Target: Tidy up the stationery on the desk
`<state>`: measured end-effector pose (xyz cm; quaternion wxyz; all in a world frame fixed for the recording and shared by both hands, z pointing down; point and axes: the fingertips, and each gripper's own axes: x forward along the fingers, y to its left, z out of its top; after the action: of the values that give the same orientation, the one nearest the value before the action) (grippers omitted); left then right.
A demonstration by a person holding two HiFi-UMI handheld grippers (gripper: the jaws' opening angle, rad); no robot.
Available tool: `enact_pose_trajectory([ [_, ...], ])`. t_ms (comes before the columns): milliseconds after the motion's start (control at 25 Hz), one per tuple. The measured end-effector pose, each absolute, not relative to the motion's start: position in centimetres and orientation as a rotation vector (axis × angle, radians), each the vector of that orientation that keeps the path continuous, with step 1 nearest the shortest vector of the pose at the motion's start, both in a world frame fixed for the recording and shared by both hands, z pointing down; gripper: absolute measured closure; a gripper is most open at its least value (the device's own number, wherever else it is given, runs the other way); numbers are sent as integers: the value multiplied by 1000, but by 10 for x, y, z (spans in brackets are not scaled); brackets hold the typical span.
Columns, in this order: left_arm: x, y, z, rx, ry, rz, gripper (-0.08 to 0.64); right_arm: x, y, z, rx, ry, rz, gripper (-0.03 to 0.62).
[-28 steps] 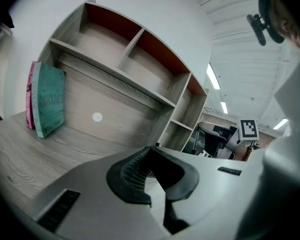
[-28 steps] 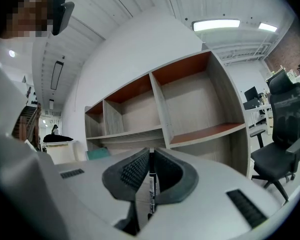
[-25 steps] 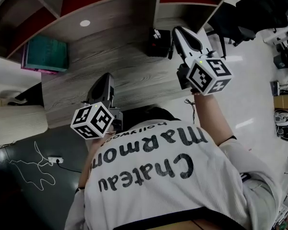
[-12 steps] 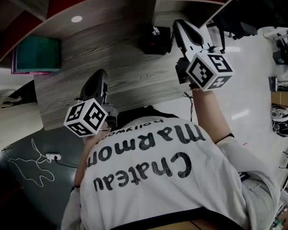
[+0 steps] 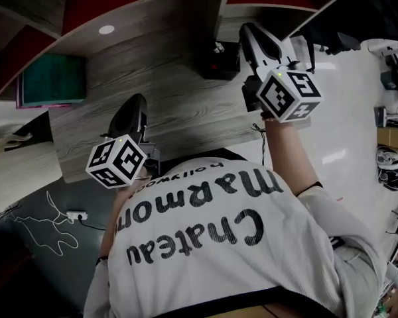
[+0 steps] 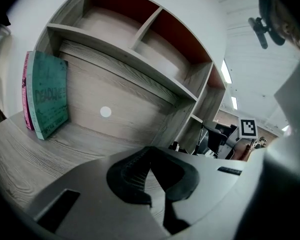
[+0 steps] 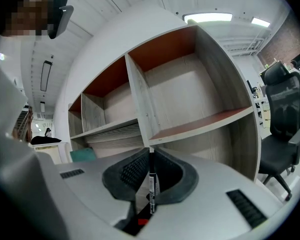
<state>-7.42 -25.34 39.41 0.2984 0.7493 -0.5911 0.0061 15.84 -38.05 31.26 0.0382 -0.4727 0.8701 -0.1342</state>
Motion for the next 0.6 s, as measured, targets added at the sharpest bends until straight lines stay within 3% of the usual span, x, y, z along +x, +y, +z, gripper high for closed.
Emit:
enact_pose_trajectory([
  [600,-78,-256,404,1966,-1552,20,545,156,-381,330,-1476,2680,-432,549],
])
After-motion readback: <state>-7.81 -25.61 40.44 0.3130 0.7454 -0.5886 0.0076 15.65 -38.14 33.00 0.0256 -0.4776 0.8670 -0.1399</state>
